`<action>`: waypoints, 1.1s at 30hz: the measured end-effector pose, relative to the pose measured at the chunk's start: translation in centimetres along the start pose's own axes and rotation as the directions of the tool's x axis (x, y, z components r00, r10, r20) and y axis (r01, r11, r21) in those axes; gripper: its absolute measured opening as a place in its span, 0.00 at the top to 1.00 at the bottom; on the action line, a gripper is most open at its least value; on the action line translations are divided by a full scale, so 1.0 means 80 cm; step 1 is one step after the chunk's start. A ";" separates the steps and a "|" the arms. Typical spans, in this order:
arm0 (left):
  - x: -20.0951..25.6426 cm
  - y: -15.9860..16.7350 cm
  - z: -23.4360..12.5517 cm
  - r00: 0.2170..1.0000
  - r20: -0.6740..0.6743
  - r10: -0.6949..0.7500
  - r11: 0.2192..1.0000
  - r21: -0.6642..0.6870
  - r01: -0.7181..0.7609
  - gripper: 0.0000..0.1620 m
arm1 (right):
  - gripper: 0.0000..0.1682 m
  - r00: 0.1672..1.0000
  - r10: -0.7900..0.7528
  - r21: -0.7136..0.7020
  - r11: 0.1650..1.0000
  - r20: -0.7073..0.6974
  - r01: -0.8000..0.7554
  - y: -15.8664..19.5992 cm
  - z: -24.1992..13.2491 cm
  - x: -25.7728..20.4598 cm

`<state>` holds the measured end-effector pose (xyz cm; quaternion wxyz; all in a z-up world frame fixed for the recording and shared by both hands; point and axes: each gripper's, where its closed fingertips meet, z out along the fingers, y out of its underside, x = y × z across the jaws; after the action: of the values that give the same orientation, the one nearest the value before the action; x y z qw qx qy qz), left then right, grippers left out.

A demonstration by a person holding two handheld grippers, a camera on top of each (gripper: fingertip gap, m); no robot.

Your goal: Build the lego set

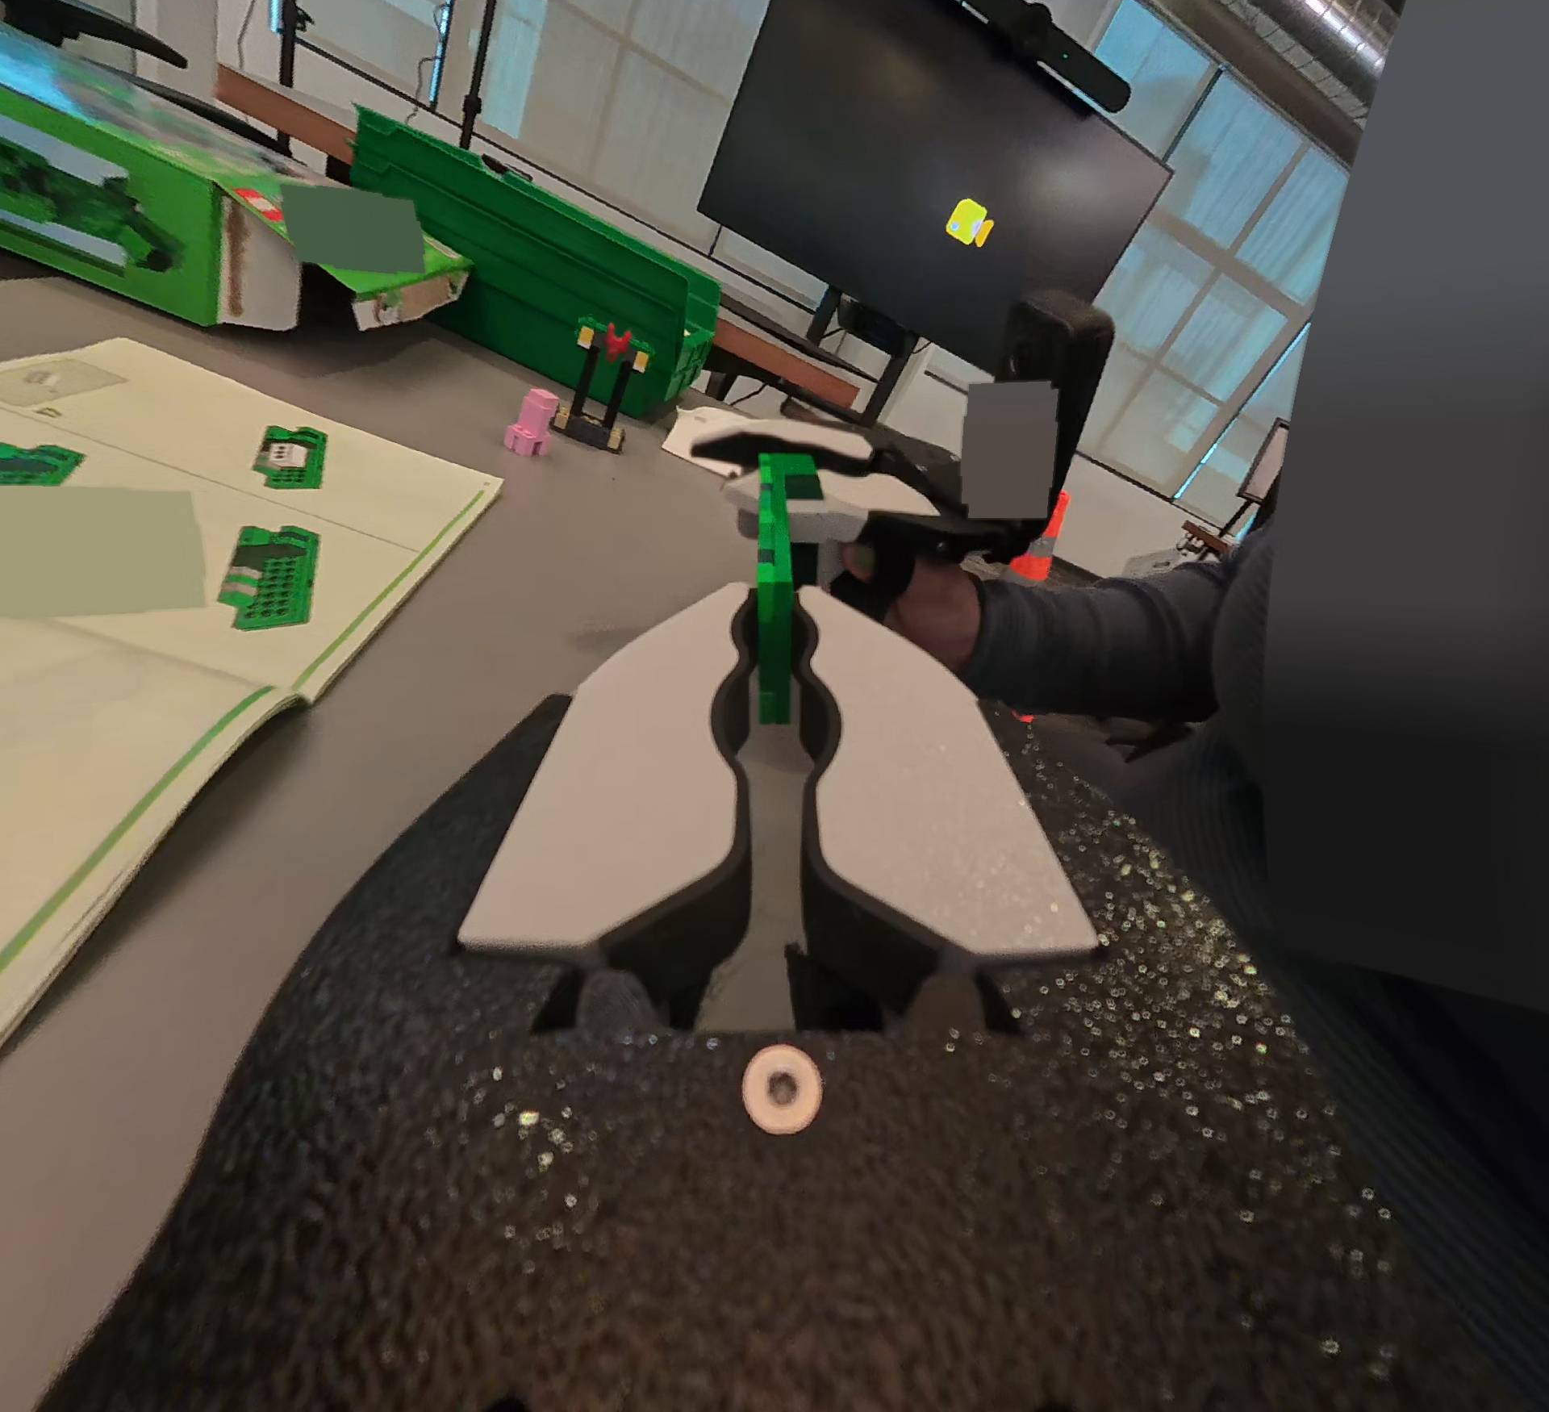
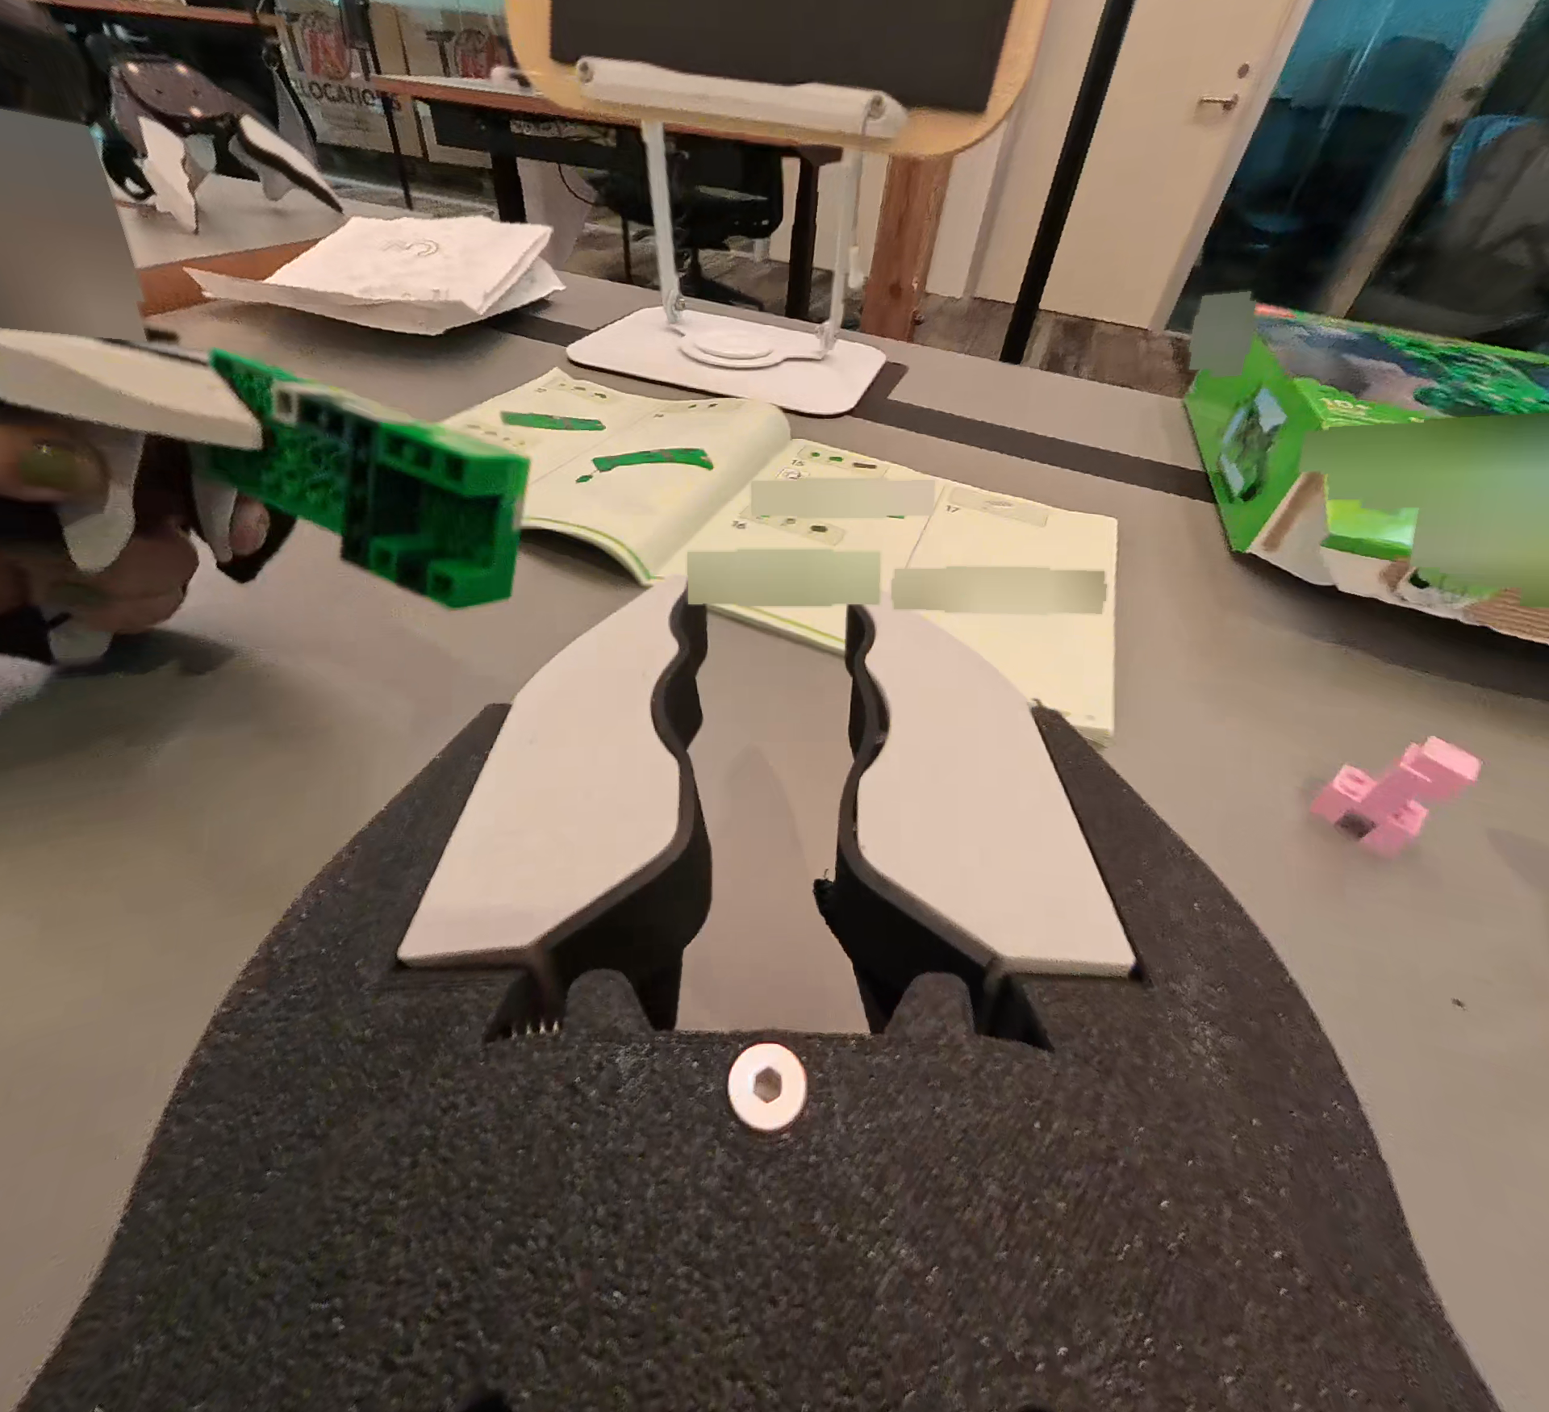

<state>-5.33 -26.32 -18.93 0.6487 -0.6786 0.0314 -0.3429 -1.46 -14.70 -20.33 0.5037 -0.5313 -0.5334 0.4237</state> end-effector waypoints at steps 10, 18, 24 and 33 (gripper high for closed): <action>0.002 -0.021 -0.192 0.903 0.397 -0.165 0.979 0.175 0.102 0.97 | 0.83 0.921 -0.112 -0.072 0.986 0.374 0.149 0.001 0.072 -0.123; 0.044 0.005 -0.388 0.649 0.652 -0.391 0.880 0.471 0.057 0.97 | 0.86 0.609 -0.304 0.003 0.896 0.732 0.444 0.006 0.148 -0.274; 0.054 0.025 -0.416 0.598 0.666 -0.446 0.856 0.513 0.067 0.97 | 0.92 0.469 -0.329 0.006 0.824 0.819 0.567 0.011 0.209 -0.330; 0.054 0.038 -0.408 0.625 0.634 -0.455 0.854 0.510 0.104 0.97 | 0.94 0.292 -0.426 0.113 0.707 0.856 0.699 0.000 0.283 -0.358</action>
<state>-17.36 -56.93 -22.37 0.6732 -0.5950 -0.4170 -0.1373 -25.86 -41.30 -25.84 0.2185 -0.1004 -0.9116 0.3334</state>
